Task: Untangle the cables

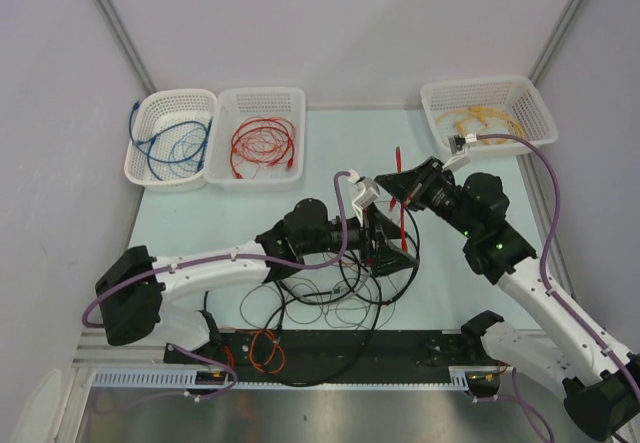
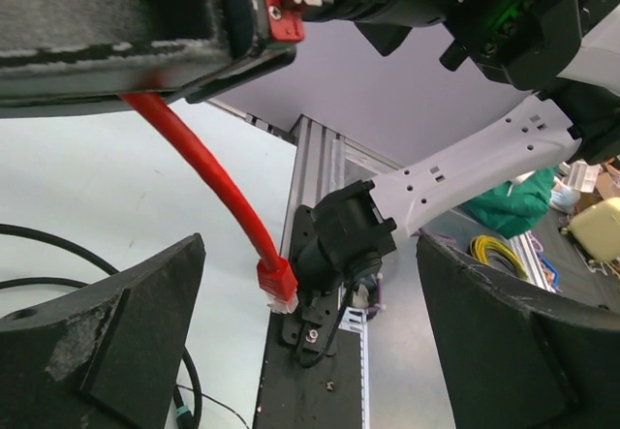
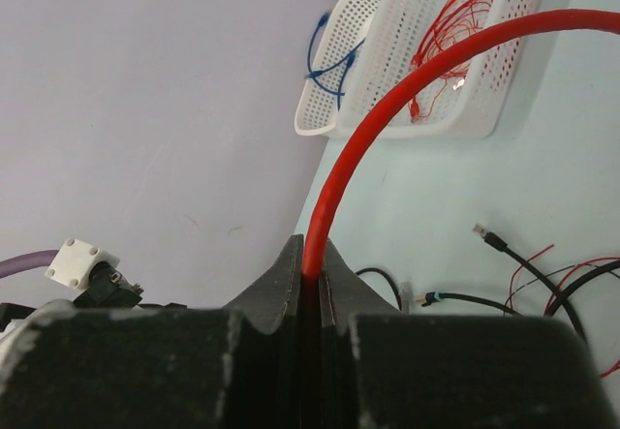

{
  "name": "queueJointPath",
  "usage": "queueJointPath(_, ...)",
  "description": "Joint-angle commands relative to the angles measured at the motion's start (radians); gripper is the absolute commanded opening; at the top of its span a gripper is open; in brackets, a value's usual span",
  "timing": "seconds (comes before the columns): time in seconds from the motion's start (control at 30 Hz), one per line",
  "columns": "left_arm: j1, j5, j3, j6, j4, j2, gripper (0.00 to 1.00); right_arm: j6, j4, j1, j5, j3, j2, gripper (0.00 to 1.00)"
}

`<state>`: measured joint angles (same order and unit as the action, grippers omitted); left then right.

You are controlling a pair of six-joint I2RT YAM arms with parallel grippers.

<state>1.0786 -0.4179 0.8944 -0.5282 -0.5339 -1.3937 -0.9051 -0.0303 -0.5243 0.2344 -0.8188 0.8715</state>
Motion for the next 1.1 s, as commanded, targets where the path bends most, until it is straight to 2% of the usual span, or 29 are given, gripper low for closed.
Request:
queueJointPath(0.0,0.0,0.041,-0.005,-0.023,-0.069,0.005,0.91,0.014,-0.011,-0.005,0.014,-0.049,-0.02,0.0)
queueJointPath(0.03,0.0,0.036,-0.002,-0.023,-0.07,0.002,0.81,0.015,-0.005,-0.006,0.013,-0.048,-0.02,0.0)
queueJointPath(0.07,0.0,0.027,0.0,-0.021,-0.072,-0.002,0.75,0.015,-0.003,-0.006,0.017,-0.048,-0.02,0.0)
queueJointPath(0.1,-0.002,0.021,0.0,-0.021,-0.077,-0.004,0.62,0.017,-0.003,-0.008,0.019,-0.049,-0.02,0.0)
queueJointPath(0.2,-0.002,0.01,0.0,-0.035,-0.095,-0.019,0.44,0.023,0.001,-0.008,0.02,-0.048,-0.025,0.0)
queueJointPath(0.23,-0.005,0.005,0.001,-0.038,-0.1,-0.024,0.33,0.025,0.006,-0.008,0.02,-0.048,-0.028,0.0)
queueJointPath(0.37,-0.005,-0.018,0.02,-0.041,-0.09,-0.036,0.07,0.032,0.018,-0.008,0.022,-0.049,-0.037,0.0)
queueJointPath(0.4,-0.005,-0.019,0.021,-0.041,-0.087,-0.036,0.0,0.032,0.021,-0.008,0.025,-0.048,-0.037,0.06)
queueJointPath(0.43,-0.005,-0.016,0.023,-0.038,-0.077,-0.028,0.0,0.037,0.024,-0.008,0.026,-0.049,-0.039,0.19)
queueJointPath(0.47,-0.005,-0.013,0.024,-0.032,-0.068,-0.021,0.0,0.041,0.024,-0.008,0.02,-0.049,-0.043,0.4)
queueJointPath(0.5,-0.006,-0.004,0.026,-0.024,-0.054,-0.01,0.0,0.049,0.068,-0.008,0.01,-0.049,-0.052,0.74)
queueJointPath(0.53,-0.008,0.004,0.025,-0.015,-0.02,0.021,0.0,0.055,0.082,-0.008,-0.021,-0.049,-0.074,0.9)
queueJointPath(0.57,-0.009,0.014,0.02,0.006,0.003,0.038,0.0,0.063,0.096,-0.006,-0.038,-0.049,-0.089,1.0)
queueJointPath(0.67,-0.026,0.079,-0.014,0.049,0.106,0.137,0.0,0.118,0.173,0.006,-0.084,-0.063,-0.135,1.0)
queueJointPath(0.83,-0.156,0.172,-0.072,0.047,0.263,0.294,0.0,0.205,0.296,0.021,-0.116,-0.071,-0.183,1.0)
queueJointPath(0.93,-0.25,0.192,-0.048,0.05,0.34,0.367,0.0,0.23,0.361,0.02,-0.157,-0.071,-0.206,1.0)
queueJointPath(1.07,-0.299,0.209,0.102,0.147,0.445,0.398,0.0,0.248,0.409,0.018,-0.219,-0.071,-0.236,1.0)
